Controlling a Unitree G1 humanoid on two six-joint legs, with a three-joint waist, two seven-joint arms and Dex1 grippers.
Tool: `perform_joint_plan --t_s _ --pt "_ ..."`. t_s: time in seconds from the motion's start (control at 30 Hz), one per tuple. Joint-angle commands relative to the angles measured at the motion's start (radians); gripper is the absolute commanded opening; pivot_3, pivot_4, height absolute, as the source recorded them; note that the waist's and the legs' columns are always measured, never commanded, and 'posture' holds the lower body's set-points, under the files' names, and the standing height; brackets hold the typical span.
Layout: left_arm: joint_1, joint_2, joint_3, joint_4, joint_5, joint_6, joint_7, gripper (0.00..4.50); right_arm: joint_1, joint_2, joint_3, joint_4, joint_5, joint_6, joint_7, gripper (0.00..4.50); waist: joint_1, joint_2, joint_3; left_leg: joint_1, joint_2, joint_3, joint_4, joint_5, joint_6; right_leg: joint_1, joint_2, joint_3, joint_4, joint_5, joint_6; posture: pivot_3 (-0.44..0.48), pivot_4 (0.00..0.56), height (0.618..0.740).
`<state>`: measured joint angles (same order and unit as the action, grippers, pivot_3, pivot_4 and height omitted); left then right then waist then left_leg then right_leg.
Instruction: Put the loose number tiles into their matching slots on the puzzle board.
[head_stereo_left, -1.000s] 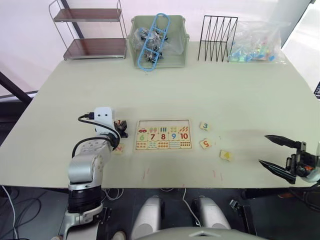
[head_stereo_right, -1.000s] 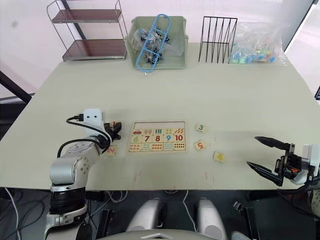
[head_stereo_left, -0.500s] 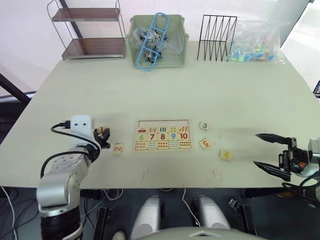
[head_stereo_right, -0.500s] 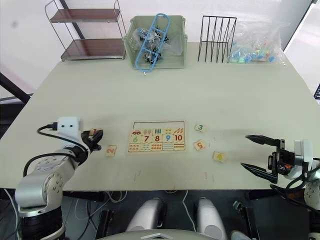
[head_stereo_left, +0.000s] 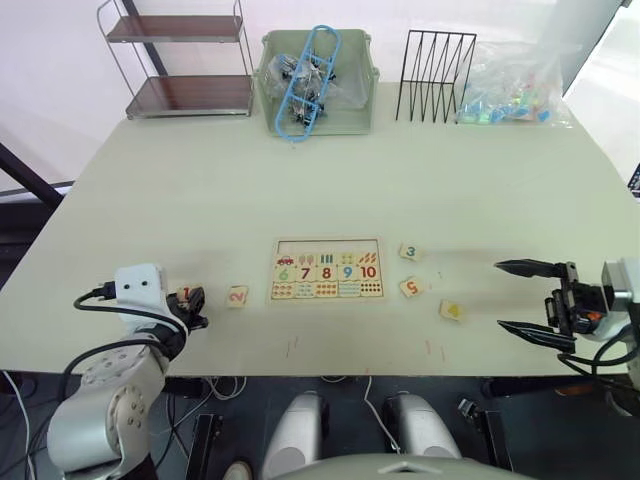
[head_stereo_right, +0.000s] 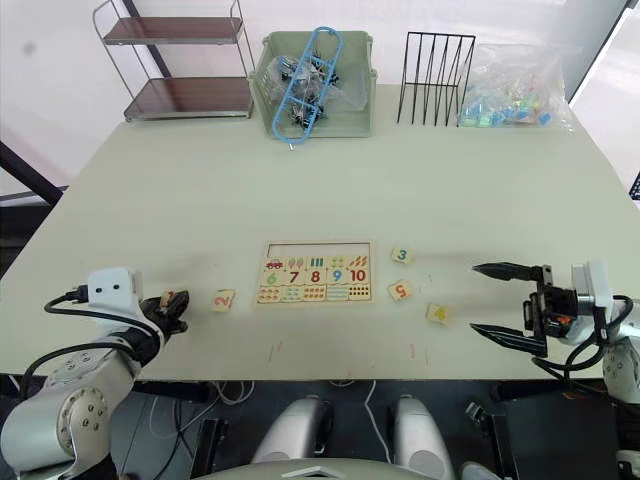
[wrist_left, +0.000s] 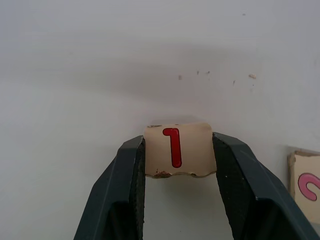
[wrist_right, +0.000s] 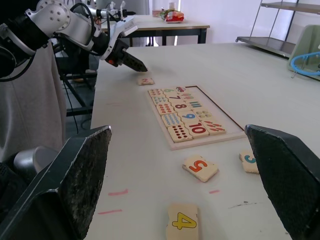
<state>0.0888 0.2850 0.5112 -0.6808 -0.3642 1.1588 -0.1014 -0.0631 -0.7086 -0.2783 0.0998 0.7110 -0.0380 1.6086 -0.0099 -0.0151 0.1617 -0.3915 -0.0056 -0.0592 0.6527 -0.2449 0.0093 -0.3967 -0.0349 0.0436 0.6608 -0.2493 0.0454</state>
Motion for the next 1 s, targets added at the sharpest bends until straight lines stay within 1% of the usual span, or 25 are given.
perform_joint_plan --t_s 0.03,0.17,0.2,0.23,0.3,0.33,0.37,0.43,0.53,0.6,0.67,0.77,0.87,1.0 --pt "0.036 0.011 0.015 0.042 0.004 -0.069 -0.029 1.47 -0.011 -0.018 -0.001 0.008 0.018 -0.033 0.006 4.50 0.000 0.000 0.000 0.000 0.000 0.000 0.000 0.000 0.000 0.000 0.000 0.000 0.000 0.000 0.000 0.000 0.150 0.739" --pt "0.057 -0.015 0.019 0.053 -0.020 -0.109 -0.044 1.47 -0.016 -0.021 0.003 0.019 0.021 -0.039 0.006 4.50 0.000 0.000 0.000 0.000 0.000 0.000 0.000 0.000 0.000 0.000 -0.001 0.001 0.000 0.000 0.000 0.000 0.150 0.739" --pt "0.056 -0.021 0.021 0.048 -0.032 -0.114 -0.048 2.48 -0.016 -0.021 0.004 0.021 0.020 -0.042 0.006 4.50 0.000 0.000 0.000 0.000 0.000 0.001 0.000 0.000 0.000 0.000 -0.001 0.001 0.000 0.000 0.000 0.000 0.150 0.739" --pt "0.053 -0.023 0.025 0.043 -0.042 -0.116 -0.051 2.79 -0.017 -0.021 0.005 0.022 0.019 -0.045 0.006 4.50 0.000 0.000 0.000 0.000 0.000 0.001 0.000 0.000 0.000 0.000 -0.001 0.001 0.000 0.000 0.000 0.000 0.150 0.739" --pt "0.043 -0.014 0.035 0.036 -0.055 -0.114 -0.057 3.66 -0.020 -0.021 0.007 0.025 0.020 -0.049 0.006 4.50 0.000 0.000 0.000 0.000 0.000 0.000 0.000 0.000 0.000 0.000 -0.001 0.001 0.000 0.000 0.000 0.000 0.150 0.739" --pt "0.038 -0.005 0.042 0.034 -0.060 -0.114 -0.058 4.18 -0.021 -0.022 0.008 0.027 0.020 -0.051 0.006 4.50 0.000 0.000 0.000 0.000 0.001 0.000 0.000 0.000 0.000 0.000 -0.001 0.001 0.000 0.000 0.000 0.000 0.150 0.739" --pt "0.033 0.007 0.054 0.032 -0.068 -0.110 -0.061 4.48 -0.021 -0.022 0.008 0.028 0.020 -0.052 0.006 4.50 0.000 0.000 0.000 0.000 0.001 0.000 0.000 0.000 0.000 0.000 -0.001 0.000 0.000 0.000 0.000 0.000 0.150 0.739" --pt "0.028 0.029 0.071 0.030 -0.083 -0.106 -0.073 4.48 -0.021 -0.023 0.010 0.028 0.020 -0.055 0.006 4.50 -0.002 0.000 0.000 0.000 0.001 0.000 0.000 0.000 0.000 0.000 0.000 0.000 0.000 0.000 0.000 0.000 0.150 0.739" --pt "0.073 0.112 0.053 -0.026 -0.127 -0.116 -0.173 4.48 -0.017 -0.029 0.014 0.021 0.021 -0.057 0.006 4.50 -0.002 0.000 0.000 0.000 0.001 0.000 0.000 0.000 0.000 0.000 0.000 0.000 0.000 0.000 0.000 0.000 0.150 0.739" --pt "0.108 0.186 0.083 -0.055 -0.172 -0.098 -0.244 4.48 -0.019 -0.032 0.017 0.015 0.019 -0.057 0.006 4.50 -0.002 0.000 0.001 0.000 0.001 0.001 0.000 0.000 0.000 0.000 -0.001 0.001 0.000 0.000 0.000 0.000 0.150 0.739" --pt "0.118 0.251 0.113 -0.047 -0.198 -0.096 -0.291 4.48 -0.028 -0.030 0.019 0.014 0.015 -0.056 0.006 4.50 -0.001 0.000 0.001 0.000 0.001 0.000 0.000 0.000 0.000 0.000 -0.002 0.001 -0.001 -0.001 -0.001 0.000 0.150 0.739" --pt "0.125 0.365 0.140 0.022 -0.209 -0.151 -0.402 4.48 -0.036 -0.017 0.017 0.000 0.007 -0.047 0.003 4.50 -0.001 0.001 0.001 0.000 0.002 0.000 0.000 0.000 0.000 0.000 -0.002 0.000 -0.001 -0.002 -0.004 0.000 0.150 0.739" --pt "0.093 0.485 0.133 0.159 -0.207 -0.258 -0.551 4.48 -0.033 -0.002 0.020 -0.019 0.004 -0.047 -0.007 4.50 -0.001 0.003 0.003 0.000 0.002 0.000 -0.001 0.000 0.000 0.000 -0.001 0.000 -0.001 -0.003 -0.005 0.000 0.150 0.739" --pt "0.060 0.567 0.078 0.330 -0.202 -0.420 -0.752 4.48 -0.015 0.010 0.012 -0.049 0.005 -0.043 -0.021 4.50 -0.001 0.004 0.004 0.000 0.001 0.001 -0.001 0.000 0.000 -0.001 0.000 0.000 -0.002 -0.003 -0.004 0.000 0.150 0.739"
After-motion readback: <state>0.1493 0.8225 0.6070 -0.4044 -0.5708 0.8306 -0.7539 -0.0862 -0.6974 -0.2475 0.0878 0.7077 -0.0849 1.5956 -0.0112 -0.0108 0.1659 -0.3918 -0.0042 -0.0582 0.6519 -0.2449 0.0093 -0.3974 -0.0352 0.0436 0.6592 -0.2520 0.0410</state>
